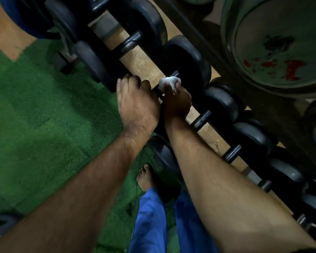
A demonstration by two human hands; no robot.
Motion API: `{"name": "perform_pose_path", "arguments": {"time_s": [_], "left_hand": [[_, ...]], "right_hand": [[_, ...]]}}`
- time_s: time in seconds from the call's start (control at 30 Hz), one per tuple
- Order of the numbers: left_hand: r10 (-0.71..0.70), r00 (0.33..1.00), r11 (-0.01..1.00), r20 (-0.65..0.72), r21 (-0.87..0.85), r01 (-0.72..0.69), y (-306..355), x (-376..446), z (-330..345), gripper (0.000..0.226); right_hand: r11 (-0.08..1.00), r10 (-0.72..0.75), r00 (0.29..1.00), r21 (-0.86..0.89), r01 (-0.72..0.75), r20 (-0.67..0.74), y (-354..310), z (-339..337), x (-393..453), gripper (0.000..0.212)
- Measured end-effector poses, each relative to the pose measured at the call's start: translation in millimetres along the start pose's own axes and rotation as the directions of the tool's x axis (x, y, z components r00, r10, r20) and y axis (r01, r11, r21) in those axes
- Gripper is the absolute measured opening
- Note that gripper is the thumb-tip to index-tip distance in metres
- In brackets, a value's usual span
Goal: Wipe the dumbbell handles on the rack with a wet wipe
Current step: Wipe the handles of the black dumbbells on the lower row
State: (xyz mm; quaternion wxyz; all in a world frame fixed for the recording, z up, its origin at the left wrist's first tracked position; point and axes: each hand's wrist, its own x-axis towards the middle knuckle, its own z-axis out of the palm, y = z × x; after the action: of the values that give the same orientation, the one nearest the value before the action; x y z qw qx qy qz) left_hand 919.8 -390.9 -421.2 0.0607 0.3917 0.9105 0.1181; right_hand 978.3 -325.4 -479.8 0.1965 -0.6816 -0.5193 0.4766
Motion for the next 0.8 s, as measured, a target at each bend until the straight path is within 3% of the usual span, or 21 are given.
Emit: {"name": "perform_pose_path", "arguments": {"time_s": [0.07,0.13,0.27,0.33,0.4,0.47,0.63,0.7,0.8], "left_hand": [[0.007,1.000,1.000,-0.019,-0.004,-0.007,1,0,2,0.030],[0.015,0.998,1.000,-0.057,-0.003,-0.015,1,-1,3,0.026],[0.023,0.994,1.000,-0.104,-0.014,-0.025,1,-2,6,0.025],[0.024,0.992,0.999,-0.123,-0.021,-0.027,1,-2,7,0.024],[0.027,0.992,0.999,-0.125,-0.024,-0.030,0,-2,7,0.024],[0.027,0.992,0.999,-0.126,-0.026,-0.031,0,-1,7,0.025],[0.027,0.991,0.999,-0.133,-0.036,-0.032,1,-2,7,0.026],[0.013,0.993,0.999,-0.119,-0.040,-0.018,1,-1,7,0.031],[0.010,0.993,0.999,-0.119,-0.035,-0.014,0,-1,9,0.021]], "right_hand": [[0.957,0.147,0.989,0.249,-0.147,0.017,-9,1,8,0.043],[0.928,0.210,0.966,0.280,-0.245,0.151,-17,0,25,0.044],[0.821,0.319,0.920,0.418,-0.389,0.230,-17,1,41,0.041],[0.754,0.307,0.862,0.450,-0.479,0.404,-8,-5,30,0.043],[0.722,0.269,0.776,0.415,-0.554,0.570,3,-14,20,0.044],[0.726,0.302,0.740,0.359,-0.587,0.601,3,-21,18,0.036],[0.777,0.251,0.863,0.440,-0.450,0.439,-4,-8,25,0.036],[0.832,0.239,0.812,0.319,-0.454,0.533,8,-9,16,0.021],[0.865,0.280,0.677,0.127,-0.486,0.681,9,-19,9,0.008]]}}
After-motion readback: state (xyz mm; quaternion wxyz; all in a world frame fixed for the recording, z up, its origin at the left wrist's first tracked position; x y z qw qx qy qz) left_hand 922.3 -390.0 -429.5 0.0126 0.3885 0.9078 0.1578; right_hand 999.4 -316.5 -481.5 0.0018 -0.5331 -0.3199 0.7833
